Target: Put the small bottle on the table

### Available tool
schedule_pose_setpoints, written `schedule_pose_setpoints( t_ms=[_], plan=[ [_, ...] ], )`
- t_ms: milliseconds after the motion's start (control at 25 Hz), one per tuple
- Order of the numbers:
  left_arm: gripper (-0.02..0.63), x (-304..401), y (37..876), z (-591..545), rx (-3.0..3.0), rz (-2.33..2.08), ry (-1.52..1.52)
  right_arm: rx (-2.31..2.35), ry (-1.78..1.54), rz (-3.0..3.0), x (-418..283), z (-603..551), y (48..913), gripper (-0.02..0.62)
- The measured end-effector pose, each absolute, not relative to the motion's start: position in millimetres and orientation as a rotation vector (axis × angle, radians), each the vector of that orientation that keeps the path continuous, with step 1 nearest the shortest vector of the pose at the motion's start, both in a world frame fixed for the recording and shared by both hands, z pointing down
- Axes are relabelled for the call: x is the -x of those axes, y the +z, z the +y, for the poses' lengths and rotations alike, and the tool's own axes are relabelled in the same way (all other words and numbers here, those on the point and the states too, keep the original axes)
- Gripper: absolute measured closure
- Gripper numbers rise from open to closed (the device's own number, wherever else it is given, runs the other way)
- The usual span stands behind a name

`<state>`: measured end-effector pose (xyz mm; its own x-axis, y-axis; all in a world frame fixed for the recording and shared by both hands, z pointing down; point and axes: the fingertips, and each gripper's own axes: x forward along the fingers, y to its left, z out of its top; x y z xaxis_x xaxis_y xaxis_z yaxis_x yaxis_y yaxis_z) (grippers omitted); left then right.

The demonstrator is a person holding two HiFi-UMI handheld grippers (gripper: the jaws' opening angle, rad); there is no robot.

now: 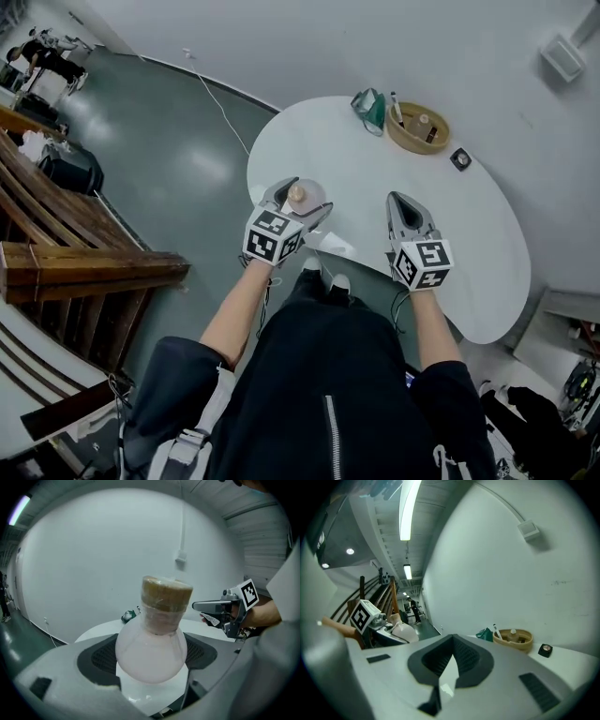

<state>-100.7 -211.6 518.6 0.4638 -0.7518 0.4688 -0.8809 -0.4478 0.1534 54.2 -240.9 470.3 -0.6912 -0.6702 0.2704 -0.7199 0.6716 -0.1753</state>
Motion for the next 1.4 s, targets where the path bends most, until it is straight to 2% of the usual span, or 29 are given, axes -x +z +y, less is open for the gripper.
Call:
schedule_pose_setpoints(
  t_ms=[720, 1400],
  plan=[
    [0.205, 109, 702, -214, -2.253, -1.083, 0.803, -1.329, 0.513, -2.479, -85, -245, 512, 0.594],
    [0.204, 94, 746, -254, -2.247, -0.914, 0.956, -1.543, 0.558, -2.324, -125, -230, 517, 0.594]
  ],
)
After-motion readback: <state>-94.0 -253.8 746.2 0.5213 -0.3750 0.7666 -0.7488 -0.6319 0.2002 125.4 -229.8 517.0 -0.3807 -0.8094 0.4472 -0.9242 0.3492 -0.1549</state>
